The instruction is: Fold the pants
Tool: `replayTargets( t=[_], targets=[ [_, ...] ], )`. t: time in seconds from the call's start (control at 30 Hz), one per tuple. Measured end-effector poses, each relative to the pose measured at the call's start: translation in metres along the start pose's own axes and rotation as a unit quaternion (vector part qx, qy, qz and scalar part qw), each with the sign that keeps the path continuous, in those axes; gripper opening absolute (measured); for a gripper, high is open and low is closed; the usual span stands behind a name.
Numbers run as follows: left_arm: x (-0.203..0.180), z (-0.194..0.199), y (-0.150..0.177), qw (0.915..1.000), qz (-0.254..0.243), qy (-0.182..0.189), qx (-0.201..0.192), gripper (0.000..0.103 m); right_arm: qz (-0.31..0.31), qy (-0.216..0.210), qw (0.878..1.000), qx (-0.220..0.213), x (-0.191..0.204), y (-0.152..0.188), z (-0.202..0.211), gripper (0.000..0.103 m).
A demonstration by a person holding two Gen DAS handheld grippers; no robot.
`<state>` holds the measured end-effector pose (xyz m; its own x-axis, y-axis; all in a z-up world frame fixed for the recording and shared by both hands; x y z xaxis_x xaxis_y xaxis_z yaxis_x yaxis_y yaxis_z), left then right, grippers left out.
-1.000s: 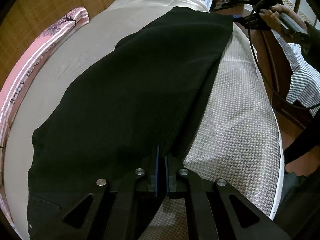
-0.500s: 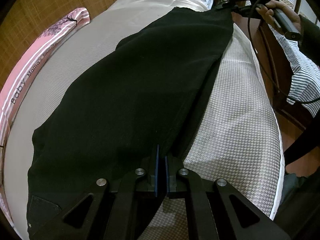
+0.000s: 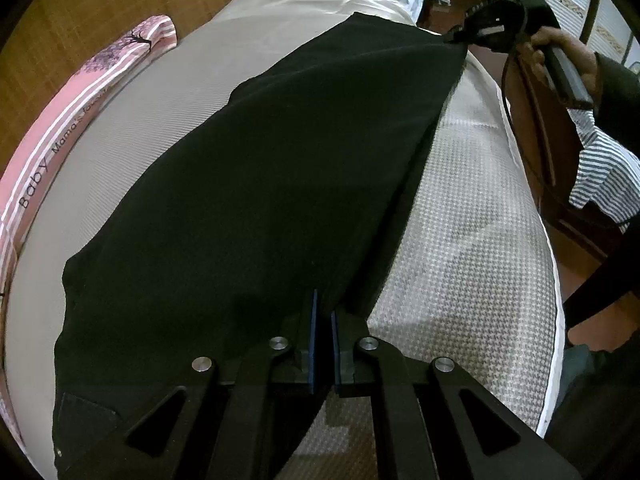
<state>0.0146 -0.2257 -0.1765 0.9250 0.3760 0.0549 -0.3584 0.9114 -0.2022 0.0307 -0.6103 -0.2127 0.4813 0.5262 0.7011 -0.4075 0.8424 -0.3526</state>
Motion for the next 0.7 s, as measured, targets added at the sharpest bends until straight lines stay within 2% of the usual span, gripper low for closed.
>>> replayTargets(
  t=[0.07,0.1,0.17,0.27,0.33,0.4,0.5,0.57,0.63,0.7],
  targets=[
    [0.0,0.0,0.0,1.0,-0.001,0.004,0.001,0.008,-0.005,0.026,1.0,-0.013,-0.004,-0.005,0.01,0.012],
    [0.001,0.001,0.0,1.0,0.0,0.009,0.002,0.009,0.003,0.036,0.999,-0.019,-0.004,-0.01,0.017,0.012],
    [0.003,0.004,0.0,0.9997,0.004,0.022,0.0,0.011,0.018,0.043,0.999,-0.025,0.002,-0.018,0.028,0.012],
    [0.008,0.011,0.001,0.9987,0.025,0.043,-0.009,0.022,0.056,0.03,0.998,-0.018,0.031,-0.024,0.034,0.017],
    [0.012,0.018,0.002,0.9974,0.038,0.057,-0.022,0.035,0.082,0.017,0.996,0.0,0.058,-0.024,0.026,0.024],
    [0.015,0.028,0.003,0.9959,0.049,0.067,-0.034,0.04,0.105,0.022,0.994,0.015,0.076,-0.027,0.013,0.024],
    [0.022,0.044,0.003,0.9936,0.058,0.075,-0.06,0.042,0.129,0.034,0.99,0.037,0.1,-0.035,-0.014,0.024],
    [0.031,0.051,0.002,0.9925,0.07,0.067,-0.075,0.045,0.128,0.039,0.99,0.046,0.108,-0.045,-0.029,0.024],
    [0.049,0.054,0.002,0.9903,0.097,0.049,-0.087,0.046,0.136,0.064,0.987,0.047,0.113,-0.057,-0.043,0.024],
    [0.066,0.052,0.003,0.9863,0.13,0.045,-0.09,0.046,0.137,0.072,0.986,0.054,0.116,-0.067,-0.054,0.024]
  ],
)
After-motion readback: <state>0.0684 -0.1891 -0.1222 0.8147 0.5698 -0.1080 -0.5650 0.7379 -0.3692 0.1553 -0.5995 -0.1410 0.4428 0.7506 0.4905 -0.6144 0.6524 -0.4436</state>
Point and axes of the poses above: each gripper's, at about its wrist camera, not at the fingertips, and z roughly against the way its jaws point, x to its left, y to its underside, the point moved 9 cm from there along -z, roughly the way its jaws point, and after that the axes turned 12 degrees about x, right-handed, at the moved point
